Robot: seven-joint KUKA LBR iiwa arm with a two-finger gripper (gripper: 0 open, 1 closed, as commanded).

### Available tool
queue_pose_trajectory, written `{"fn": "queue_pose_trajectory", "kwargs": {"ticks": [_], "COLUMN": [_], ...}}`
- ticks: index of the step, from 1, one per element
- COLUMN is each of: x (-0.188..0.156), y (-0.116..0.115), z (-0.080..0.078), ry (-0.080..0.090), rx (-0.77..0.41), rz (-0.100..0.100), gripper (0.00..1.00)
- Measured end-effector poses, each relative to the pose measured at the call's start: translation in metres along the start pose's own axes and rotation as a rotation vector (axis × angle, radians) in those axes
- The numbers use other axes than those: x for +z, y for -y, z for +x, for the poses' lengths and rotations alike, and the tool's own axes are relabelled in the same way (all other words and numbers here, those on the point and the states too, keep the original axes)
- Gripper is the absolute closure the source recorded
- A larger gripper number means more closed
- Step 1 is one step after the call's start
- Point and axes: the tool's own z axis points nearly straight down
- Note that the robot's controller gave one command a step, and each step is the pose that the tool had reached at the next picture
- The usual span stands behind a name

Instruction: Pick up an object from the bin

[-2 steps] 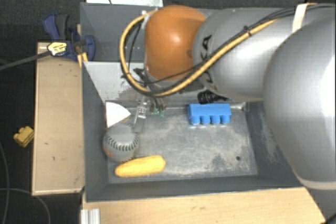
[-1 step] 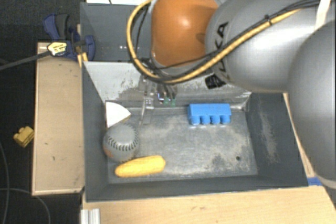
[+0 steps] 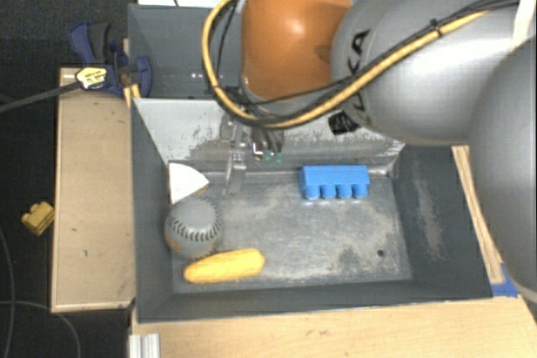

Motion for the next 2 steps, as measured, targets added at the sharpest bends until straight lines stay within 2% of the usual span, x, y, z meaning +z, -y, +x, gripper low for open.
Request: {"fn": "queue_pose_trajectory", "kwargs": {"ticks": [1, 2], "x": [0.054, 0.088], "y": [-0.006, -0.029], "z": [0.002, 0.015], "ry": [0.002, -0.009], "rx": [-0.039, -0.003], "rz": [-0.001, 0.003], "gripper": [0.00, 0.00]}}
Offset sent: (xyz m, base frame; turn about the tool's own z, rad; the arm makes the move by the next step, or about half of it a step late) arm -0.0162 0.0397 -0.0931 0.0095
